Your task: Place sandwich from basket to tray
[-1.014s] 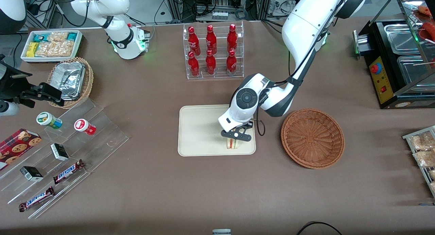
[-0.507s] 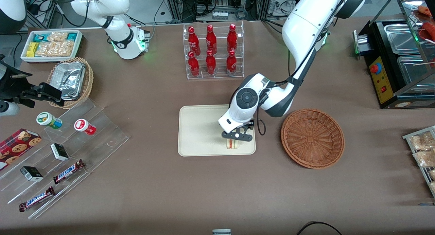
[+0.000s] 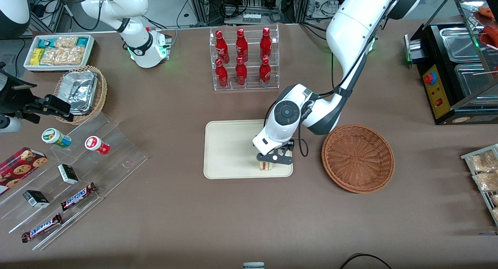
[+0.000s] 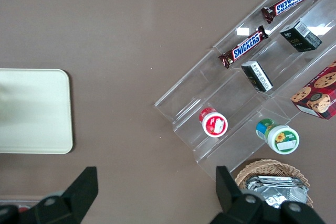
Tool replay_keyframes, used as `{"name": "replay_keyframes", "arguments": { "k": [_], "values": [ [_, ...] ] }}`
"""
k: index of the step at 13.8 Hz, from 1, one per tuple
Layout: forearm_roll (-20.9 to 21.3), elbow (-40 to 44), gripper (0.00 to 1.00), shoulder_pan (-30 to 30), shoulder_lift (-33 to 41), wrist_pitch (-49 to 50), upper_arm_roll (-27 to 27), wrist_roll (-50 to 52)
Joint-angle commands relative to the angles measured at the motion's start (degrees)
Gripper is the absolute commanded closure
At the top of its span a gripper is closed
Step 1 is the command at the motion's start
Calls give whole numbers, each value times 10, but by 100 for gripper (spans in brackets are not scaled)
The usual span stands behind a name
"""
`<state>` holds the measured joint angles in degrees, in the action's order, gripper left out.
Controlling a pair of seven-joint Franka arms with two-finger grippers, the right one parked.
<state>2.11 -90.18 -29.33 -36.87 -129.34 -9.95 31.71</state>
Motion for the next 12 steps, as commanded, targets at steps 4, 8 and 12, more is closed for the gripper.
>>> {"name": "replay_keyframes", "arguments": {
  "k": [4, 8, 12],
  "values": [
    [1, 86, 0, 16, 29, 118, 14, 2],
    [15, 97, 0, 45, 93, 171, 27, -1],
    [12, 98, 0, 125, 139, 217, 29, -23]
  ]
}}
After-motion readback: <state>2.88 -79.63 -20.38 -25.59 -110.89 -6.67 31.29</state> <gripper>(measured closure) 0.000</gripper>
